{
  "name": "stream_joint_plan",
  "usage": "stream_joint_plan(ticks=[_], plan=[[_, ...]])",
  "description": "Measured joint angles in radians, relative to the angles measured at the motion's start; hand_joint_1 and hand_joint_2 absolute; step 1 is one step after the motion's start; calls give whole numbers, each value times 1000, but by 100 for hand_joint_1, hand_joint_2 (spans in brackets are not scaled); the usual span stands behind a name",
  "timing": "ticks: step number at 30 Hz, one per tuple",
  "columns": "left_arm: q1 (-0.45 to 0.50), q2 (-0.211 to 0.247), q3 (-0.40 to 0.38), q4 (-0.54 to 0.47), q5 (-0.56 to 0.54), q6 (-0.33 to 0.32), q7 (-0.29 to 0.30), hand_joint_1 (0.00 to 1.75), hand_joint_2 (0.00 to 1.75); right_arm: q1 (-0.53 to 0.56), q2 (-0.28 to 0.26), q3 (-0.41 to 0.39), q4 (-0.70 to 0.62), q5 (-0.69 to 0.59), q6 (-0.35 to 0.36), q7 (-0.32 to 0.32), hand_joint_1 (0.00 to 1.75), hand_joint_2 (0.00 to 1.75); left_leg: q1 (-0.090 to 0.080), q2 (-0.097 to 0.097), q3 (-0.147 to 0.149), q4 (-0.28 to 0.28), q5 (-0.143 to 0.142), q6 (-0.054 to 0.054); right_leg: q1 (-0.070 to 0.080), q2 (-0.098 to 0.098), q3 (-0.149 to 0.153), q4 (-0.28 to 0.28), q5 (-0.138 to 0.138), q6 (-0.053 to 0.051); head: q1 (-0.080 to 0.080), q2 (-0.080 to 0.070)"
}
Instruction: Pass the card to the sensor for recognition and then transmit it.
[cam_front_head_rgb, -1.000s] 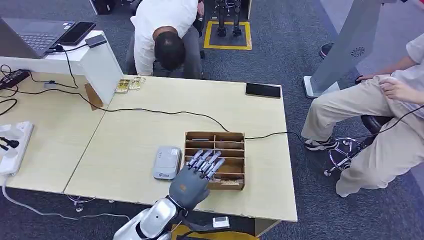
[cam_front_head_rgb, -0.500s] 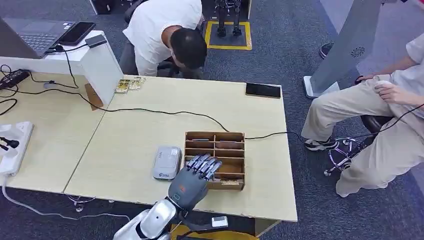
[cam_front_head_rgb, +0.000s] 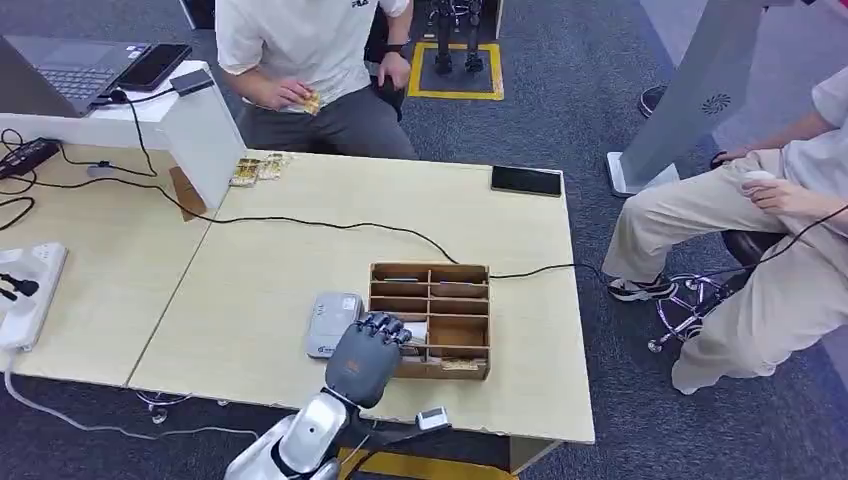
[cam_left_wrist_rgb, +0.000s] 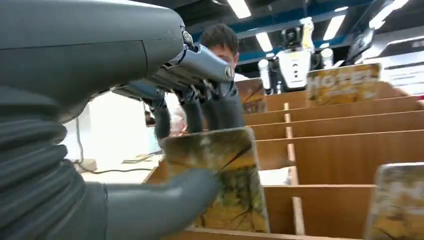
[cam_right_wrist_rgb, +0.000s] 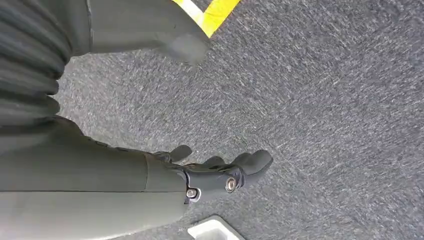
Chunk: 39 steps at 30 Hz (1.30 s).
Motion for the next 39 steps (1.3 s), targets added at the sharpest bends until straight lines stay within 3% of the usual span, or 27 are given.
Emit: stream_joint_plan(ticks=[2,4,6,7,8,9,10,11,13,14,15,16,17,25,39], plan=[[3,-5,8,4,-2,5,2,98,175,0,0,0,0,1,0,2,0,175,0,0,0,0,0,0,0,0,0,0,0,0,0,0],[5,-9,15,8,-2,10,8,143,175,0,0,0,0,1,0,2,0,175,0,0,0,0,0,0,0,0,0,0,0,0,0,0],[8,-11,21,10,-3,16,13,131,175,0,0,0,0,1,0,2,0,175,0,0,0,0,0,0,0,0,0,0,0,0,0,0],[11,-13,25,11,-3,17,14,145,175,0,1,-1,0,1,0,2,0,175,0,0,0,0,0,0,0,0,0,0,0,0,0,0],[14,-14,28,13,-3,19,15,145,175,0,1,-1,0,1,0,2,0,175,0,0,0,0,0,0,0,0,0,0,0,0,0,0],[16,-15,31,15,-3,19,15,138,175,0,1,-1,0,0,0,2,0,175,0,0,0,0,0,0,0,0,0,0,0,0,0,0],[16,-15,32,16,-3,18,15,101,175,0,1,-1,0,0,-2,2,0,175,0,0,0,0,0,0,0,0,0,0,0,0,0,0],[16,-15,34,17,-4,18,15,98,175,0,1,-1,0,0,-2,2,0,175,0,0,0,0,0,0,0,0,0,0,0,0,0,0],[16,-15,37,19,-4,16,12,126,175,0,1,-1,0,0,-2,2,0,175,0,0,0,0,0,0,0,0,0,0,0,0,0,0],[16,-15,38,20,-4,15,10,150,175,0,1,-1,0,0,-2,1,0,175,0,0,0,0,0,0,0,0,0,0,0,0,0,0],[16,-15,39,22,-4,15,9,150,175,0,1,-1,0,0,-2,1,0,175,0,0,0,0,0,0,0,0,0,0,0,0,0,0],[16,-15,39,24,-4,14,3,166,175,0,1,-1,0,0,-2,1,0,175,0,0,0,0,0,0,0,0,0,0,0,0,0,0],[16,-15,39,27,-4,14,-2,171,175,0,1,-1,0,0,-2,0,0,175,0,0,0,0,0,0,0,0,0,0,0,0,0,0],[16,-15,40,37,-1,21,-22,175,175,0,1,-1,1,0,-2,-2,0,175,0,0,0,0,0,0,0,0,0,0,0,0,0,0],[44,-18,62,41,50,137,-81,175,175,-1,0,-1,13,-4,-21,-19,0,175,0,0,0,0,0,0,0,0,0,0,0,0,0,0]])
